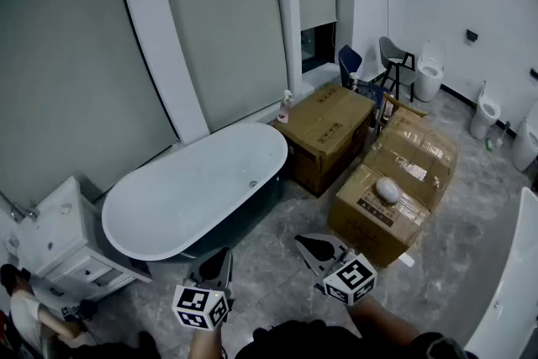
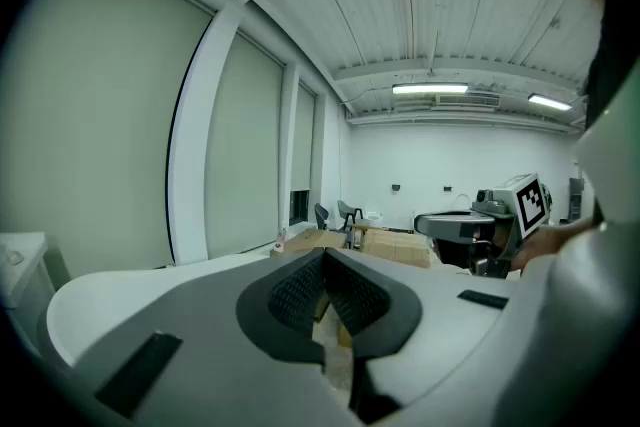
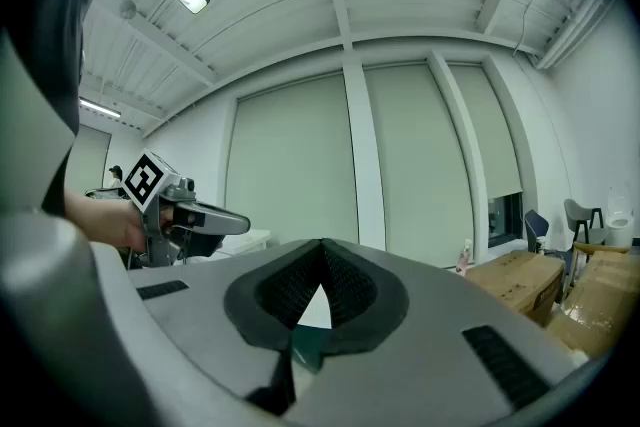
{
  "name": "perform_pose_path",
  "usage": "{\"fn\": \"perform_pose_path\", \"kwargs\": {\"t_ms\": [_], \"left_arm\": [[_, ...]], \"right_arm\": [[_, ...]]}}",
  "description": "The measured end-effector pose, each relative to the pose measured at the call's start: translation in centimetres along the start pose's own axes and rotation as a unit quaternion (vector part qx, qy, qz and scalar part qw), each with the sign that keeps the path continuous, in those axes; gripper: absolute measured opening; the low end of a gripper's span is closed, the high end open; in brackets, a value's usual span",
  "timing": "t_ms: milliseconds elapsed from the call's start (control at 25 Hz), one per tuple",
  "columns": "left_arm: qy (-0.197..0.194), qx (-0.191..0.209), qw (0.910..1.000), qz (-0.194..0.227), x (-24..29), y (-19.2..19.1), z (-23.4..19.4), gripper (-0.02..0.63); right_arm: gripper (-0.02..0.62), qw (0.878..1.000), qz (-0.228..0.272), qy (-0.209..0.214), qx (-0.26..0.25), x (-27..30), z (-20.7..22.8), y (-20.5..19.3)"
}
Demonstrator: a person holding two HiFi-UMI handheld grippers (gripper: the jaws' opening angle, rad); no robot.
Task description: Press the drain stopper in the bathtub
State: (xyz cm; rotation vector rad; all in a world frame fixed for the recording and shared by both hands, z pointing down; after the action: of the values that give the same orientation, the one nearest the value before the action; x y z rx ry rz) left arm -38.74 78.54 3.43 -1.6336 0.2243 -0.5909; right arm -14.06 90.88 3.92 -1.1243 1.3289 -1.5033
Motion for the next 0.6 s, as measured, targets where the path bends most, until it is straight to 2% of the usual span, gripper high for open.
{"fn": "perform_pose_path", "kwargs": {"t_ms": [320,600], "left_arm": [[-0.005,-0.005,0.9999,-0.008,0.7,-0.5,1.9,0.011],[-0.01,0.003,0.9999,-0.006,2.1,0.0,5.3,0.011]], "right_arm": [[0.011,1.0,-0.001,0.003,0.0,-1.5,0.7,-0.3],[0.012,1.0,0.015,-0.01,0.025,-4.9,3.1,-0.6]]}}
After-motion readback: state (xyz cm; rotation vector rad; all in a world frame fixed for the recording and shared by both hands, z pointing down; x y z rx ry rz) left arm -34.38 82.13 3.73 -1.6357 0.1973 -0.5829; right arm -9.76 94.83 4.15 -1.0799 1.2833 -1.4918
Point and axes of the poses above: the fingertips, and each gripper's own axes: x forward along the fingers, z to its right, y out of its top, the point moved 10 cm from there along -x, backward along the fingers
